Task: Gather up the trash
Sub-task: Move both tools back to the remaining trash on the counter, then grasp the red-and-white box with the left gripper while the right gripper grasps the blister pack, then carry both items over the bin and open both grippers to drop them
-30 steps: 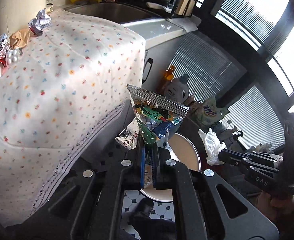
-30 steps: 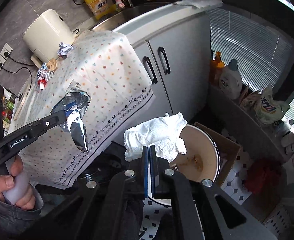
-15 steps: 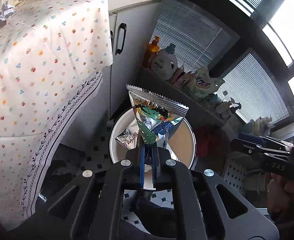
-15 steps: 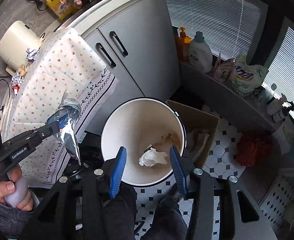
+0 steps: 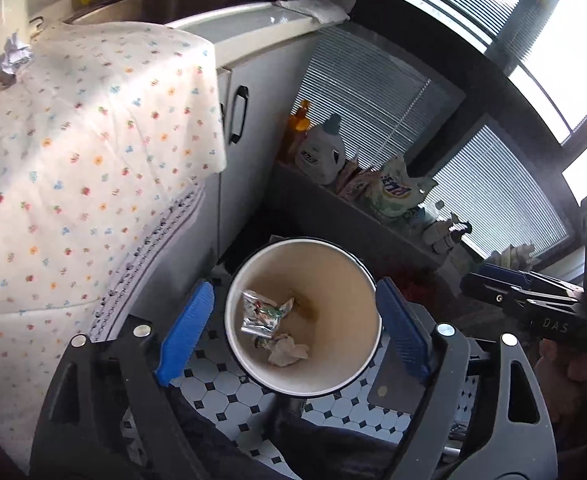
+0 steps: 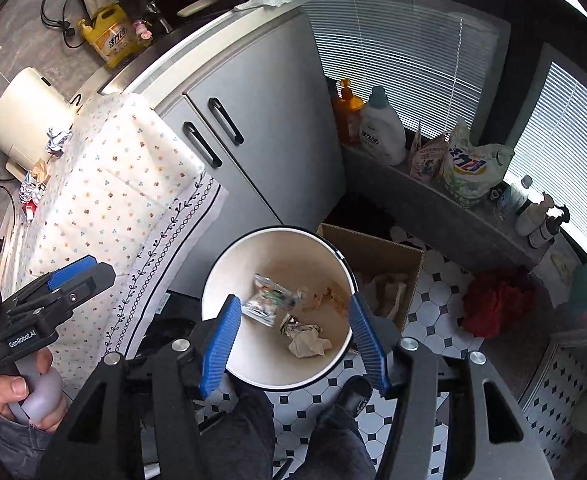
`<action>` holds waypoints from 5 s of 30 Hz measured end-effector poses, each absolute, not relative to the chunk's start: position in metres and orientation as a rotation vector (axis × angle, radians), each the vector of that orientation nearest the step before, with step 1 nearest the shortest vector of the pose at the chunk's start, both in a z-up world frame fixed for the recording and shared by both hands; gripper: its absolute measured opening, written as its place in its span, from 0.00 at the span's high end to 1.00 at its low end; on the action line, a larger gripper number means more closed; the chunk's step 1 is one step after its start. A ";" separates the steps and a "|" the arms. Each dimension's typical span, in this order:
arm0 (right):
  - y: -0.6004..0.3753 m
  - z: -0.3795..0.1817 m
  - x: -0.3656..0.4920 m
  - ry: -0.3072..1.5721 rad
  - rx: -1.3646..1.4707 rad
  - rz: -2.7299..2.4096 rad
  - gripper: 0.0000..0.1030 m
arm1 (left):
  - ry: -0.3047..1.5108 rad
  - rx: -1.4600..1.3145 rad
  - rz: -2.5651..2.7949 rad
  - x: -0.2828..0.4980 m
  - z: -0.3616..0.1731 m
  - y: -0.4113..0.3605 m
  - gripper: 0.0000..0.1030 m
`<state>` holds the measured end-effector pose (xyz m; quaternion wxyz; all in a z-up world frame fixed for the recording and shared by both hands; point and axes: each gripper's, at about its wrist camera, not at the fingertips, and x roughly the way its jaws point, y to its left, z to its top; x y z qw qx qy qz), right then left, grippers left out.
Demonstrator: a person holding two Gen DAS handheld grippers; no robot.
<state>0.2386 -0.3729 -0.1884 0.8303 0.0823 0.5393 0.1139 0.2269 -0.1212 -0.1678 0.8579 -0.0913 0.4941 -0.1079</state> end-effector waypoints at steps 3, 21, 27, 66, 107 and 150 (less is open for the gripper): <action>-0.348 -0.172 0.245 1.093 0.159 0.276 0.25 | 0.988 -0.201 -0.171 0.221 -0.149 -0.093 0.11; -0.166 -0.084 0.266 0.851 0.084 0.534 0.08 | 0.735 -0.301 0.146 0.172 -0.060 0.093 0.06; -0.121 -0.071 0.269 0.834 0.048 0.594 0.08 | 0.683 -0.354 0.207 0.160 -0.053 0.142 0.06; -0.017 -0.086 0.302 0.937 -0.027 0.458 0.22 | 0.868 -0.425 0.049 0.267 -0.146 0.228 0.20; 0.147 -0.144 0.330 1.018 -0.311 0.740 0.61 | 0.682 -0.556 0.608 0.070 -0.097 0.336 0.48; -0.241 -0.158 0.269 1.082 -0.036 0.513 0.61 | 0.890 -0.320 0.048 0.197 -0.128 -0.018 0.48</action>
